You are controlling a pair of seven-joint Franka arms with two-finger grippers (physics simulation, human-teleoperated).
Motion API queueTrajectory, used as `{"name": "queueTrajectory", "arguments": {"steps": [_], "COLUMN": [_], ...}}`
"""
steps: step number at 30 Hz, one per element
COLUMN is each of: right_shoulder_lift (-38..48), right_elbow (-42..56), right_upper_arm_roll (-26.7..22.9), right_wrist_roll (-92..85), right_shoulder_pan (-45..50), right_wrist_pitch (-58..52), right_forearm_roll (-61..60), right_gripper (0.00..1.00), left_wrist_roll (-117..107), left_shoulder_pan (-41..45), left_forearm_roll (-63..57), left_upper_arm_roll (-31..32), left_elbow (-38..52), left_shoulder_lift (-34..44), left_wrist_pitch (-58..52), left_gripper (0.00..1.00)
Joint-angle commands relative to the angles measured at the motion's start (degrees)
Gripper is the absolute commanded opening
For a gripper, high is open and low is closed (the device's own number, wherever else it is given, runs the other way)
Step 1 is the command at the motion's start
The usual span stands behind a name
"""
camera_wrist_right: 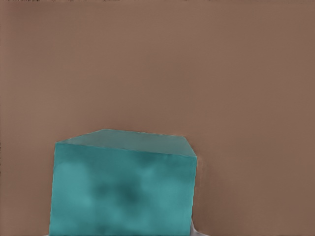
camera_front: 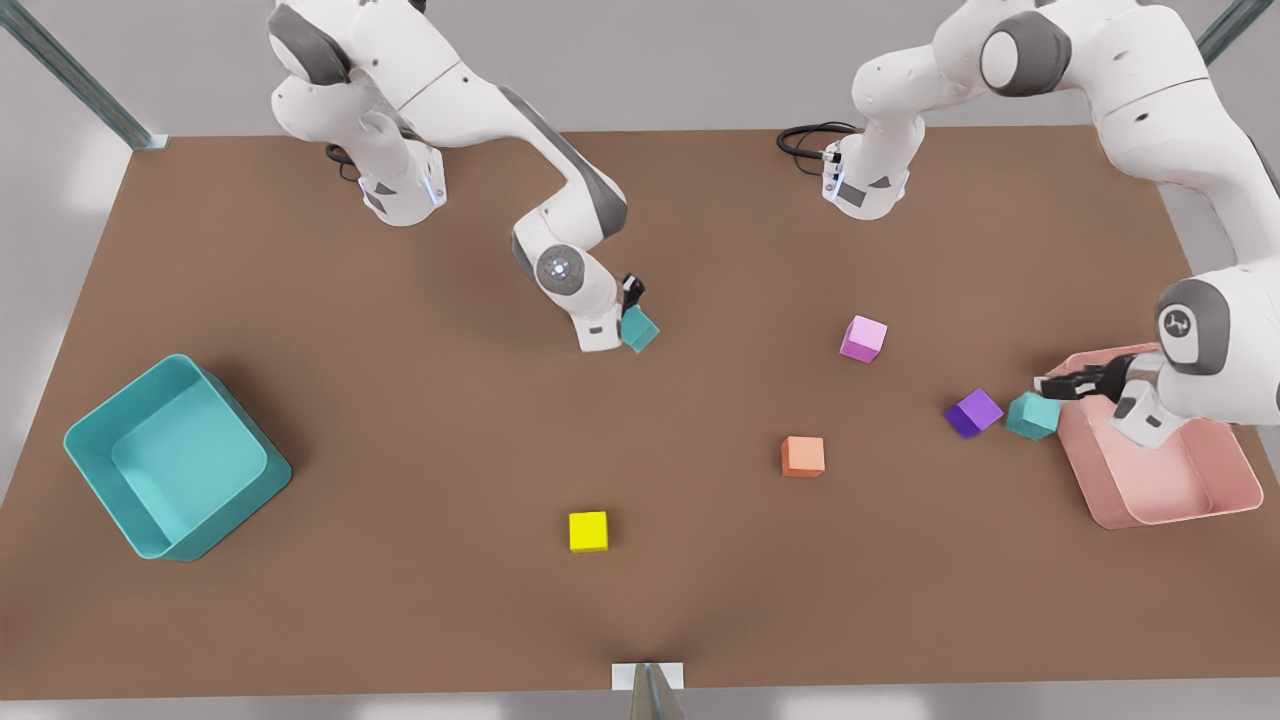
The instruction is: Stack the two blue cubes on top of each other
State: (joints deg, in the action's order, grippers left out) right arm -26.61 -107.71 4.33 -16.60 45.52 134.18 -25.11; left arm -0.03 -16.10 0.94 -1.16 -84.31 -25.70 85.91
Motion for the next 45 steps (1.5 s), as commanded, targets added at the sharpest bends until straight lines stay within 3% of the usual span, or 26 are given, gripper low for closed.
{"name": "queueTrajectory", "arguments": {"steps": [1, 4, 9, 14, 15, 16, 20, 26, 45], "right_shoulder_lift": [-4.0, -11.3, -20.5, -22.2, -22.2, -22.2, -22.1, -23.5, -21.6], "right_elbow": [4.0, 12.4, 23.5, 25.3, 25.3, 25.2, 25.2, 25.2, 24.0], "right_upper_arm_roll": [-0.3, -1.1, -6.7, -8.1, -8.1, -8.1, -8.2, -12.8, -15.7], "right_wrist_roll": [34.9, 38.6, 38.8, 38.8, 38.8, 38.9, 38.9, 39.1, 39.0], "right_shoulder_pan": [2.6, 4.9, 5.9, 5.6, 5.7, 5.7, 5.7, 6.6, 6.3], "right_wrist_pitch": [8.0, 9.1, 9.3, 9.3, 9.3, 9.3, 9.3, 10.1, 8.2], "right_forearm_roll": [0.4, 0.9, 1.1, 1.6, 1.5, 1.6, 1.6, 4.8, 5.0], "right_gripper": [0.55, 0.55, 0.56, 0.56, 0.68, 1.0, 1.0, 1.0, 1.0], "left_wrist_roll": [-26.0, -53.2, -61.1, -60.2, -60.4, -60.3, -60.4, -59.8, -55.2], "left_shoulder_pan": [-1.7, 0.2, 0.0, -0.2, -0.1, -0.2, -0.1, -0.3, -1.6], "left_forearm_roll": [0.3, 0.6, 2.5, 2.1, 2.1, 2.1, 2.1, 2.1, 1.5], "left_upper_arm_roll": [-1.3, -2.4, -2.7, -2.7, -2.7, -2.7, -2.7, -2.7, -3.4], "left_elbow": [-2.3, -20.0, -22.9, -24.0, -24.4, -24.5, -26.1, -27.9, -26.0], "left_shoulder_lift": [0.1, 4.9, 4.3, 2.6, 2.7, 2.6, 1.4, 0.8, -4.6], "left_wrist_pitch": [11.3, 37.0, 44.2, 44.3, 44.3, 44.3, 44.3, 44.7, 46.0], "left_gripper": [1.0, 1.0, 1.0, 1.0, 1.0, 1.0, 1.0, 1.0, 1.0]}}
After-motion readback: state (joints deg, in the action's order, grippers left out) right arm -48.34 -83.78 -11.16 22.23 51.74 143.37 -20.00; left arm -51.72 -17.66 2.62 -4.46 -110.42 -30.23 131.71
